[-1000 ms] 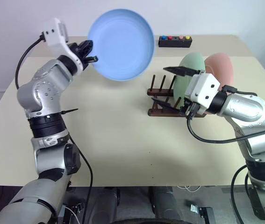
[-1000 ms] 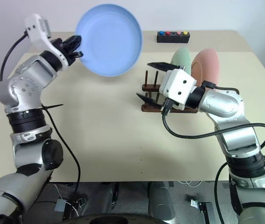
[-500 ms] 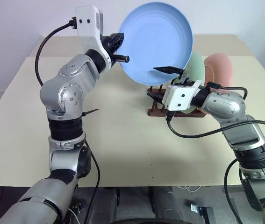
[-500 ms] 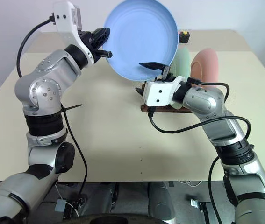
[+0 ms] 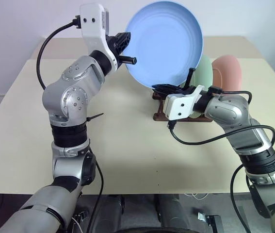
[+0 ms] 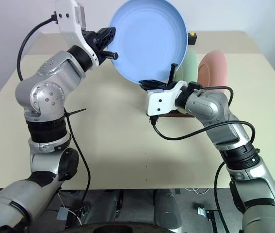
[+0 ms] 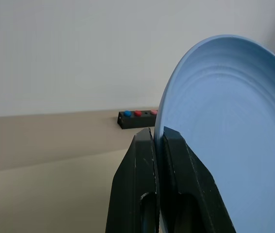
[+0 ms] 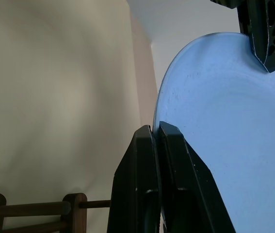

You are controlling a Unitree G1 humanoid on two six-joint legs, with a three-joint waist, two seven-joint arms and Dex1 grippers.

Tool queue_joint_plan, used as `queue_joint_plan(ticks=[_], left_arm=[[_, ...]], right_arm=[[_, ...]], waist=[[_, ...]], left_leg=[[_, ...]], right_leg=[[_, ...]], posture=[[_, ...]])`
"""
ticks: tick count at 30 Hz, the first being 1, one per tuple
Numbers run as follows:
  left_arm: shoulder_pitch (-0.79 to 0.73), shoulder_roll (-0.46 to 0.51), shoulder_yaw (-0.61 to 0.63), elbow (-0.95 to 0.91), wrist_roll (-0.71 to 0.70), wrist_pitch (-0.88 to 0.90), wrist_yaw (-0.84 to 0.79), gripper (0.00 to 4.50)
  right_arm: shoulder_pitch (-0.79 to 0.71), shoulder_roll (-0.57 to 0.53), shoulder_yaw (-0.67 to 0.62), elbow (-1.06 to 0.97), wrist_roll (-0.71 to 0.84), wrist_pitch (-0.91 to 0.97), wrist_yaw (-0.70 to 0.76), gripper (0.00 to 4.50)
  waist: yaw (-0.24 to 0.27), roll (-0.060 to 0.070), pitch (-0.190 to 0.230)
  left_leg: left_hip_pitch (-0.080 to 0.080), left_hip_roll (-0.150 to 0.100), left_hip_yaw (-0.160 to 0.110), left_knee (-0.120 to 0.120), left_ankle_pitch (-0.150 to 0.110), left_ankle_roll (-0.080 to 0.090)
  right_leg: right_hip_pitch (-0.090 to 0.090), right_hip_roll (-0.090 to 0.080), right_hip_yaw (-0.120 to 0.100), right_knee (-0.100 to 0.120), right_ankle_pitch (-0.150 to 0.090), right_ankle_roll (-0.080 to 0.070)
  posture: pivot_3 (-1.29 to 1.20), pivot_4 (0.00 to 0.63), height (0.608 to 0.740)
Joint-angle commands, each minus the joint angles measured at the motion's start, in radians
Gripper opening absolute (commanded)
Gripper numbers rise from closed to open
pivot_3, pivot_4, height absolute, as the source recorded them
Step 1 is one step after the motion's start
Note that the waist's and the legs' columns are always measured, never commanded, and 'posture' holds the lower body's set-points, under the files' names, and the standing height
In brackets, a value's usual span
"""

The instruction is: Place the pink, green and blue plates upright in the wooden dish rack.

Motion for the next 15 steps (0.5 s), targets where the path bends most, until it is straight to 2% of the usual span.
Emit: queue_joint_plan(ticks=[1,3,9,10,13,15], left_arm=[[-0.02,-0.02,0.053,-0.031,-0.065,-0.018,-0.004,0.32],[-0.015,-0.018,0.094,-0.046,-0.093,-0.065,-0.023,1.06],[-0.004,0.02,0.233,-0.026,-0.152,-0.21,-0.011,4.12],[-0.001,0.034,0.255,-0.014,-0.154,-0.229,-0.004,4.44],[0.029,0.096,0.273,0.018,-0.124,-0.281,-0.013,4.44],[0.085,0.156,0.263,0.064,-0.074,-0.318,-0.029,4.44]], right_arm=[[-0.013,0.01,-0.03,-0.032,-0.01,-0.021,-0.027,0.01],[-0.013,0.01,-0.033,-0.03,-0.016,-0.026,-0.031,0.0],[-0.018,0.012,-0.037,-0.011,-0.024,-0.054,-0.049,0.0],[-0.02,0.014,-0.039,-0.006,-0.024,-0.062,-0.055,0.0],[-0.033,0.025,-0.048,0.006,-0.007,-0.08,-0.068,0.0],[-0.049,0.06,-0.068,-0.003,0.075,-0.077,-0.063,0.0]], waist=[[-0.001,0.0,0.0],[-0.001,0.0,0.0],[-0.002,0.0,0.0],[-0.002,0.0,0.0],[-0.002,0.0,0.0],[-0.003,0.0,0.0]], left_leg=[[0.0,0.0,0.0,0.0,0.0,0.0],[0.0,0.0,0.0,0.0,0.0,0.0],[0.0,0.0,0.0,0.0,0.0,-0.001],[0.0,0.0,0.0,0.0,0.0,-0.001],[0.0,0.0,0.0,0.0,0.0,-0.001],[0.001,0.0,0.0,0.0,0.0,-0.001]], right_leg=[[0.0,0.0,0.0,0.0,0.0,0.0],[0.0,0.0,0.0,0.0,0.0,0.0],[0.0,0.0,0.0,0.0,0.0,0.0],[0.0,0.0,0.0,0.0,0.0,0.0],[0.0,0.0,0.0,0.0,0.0,0.0],[0.0,0.0,0.0,0.0,0.0,0.0]], posture=[[0.0,0.15,0.74],[0.0,0.15,0.74],[0.0,0.15,0.74],[0.0,0.15,0.74],[0.0,0.15,0.74],[0.0,0.15,0.74]])
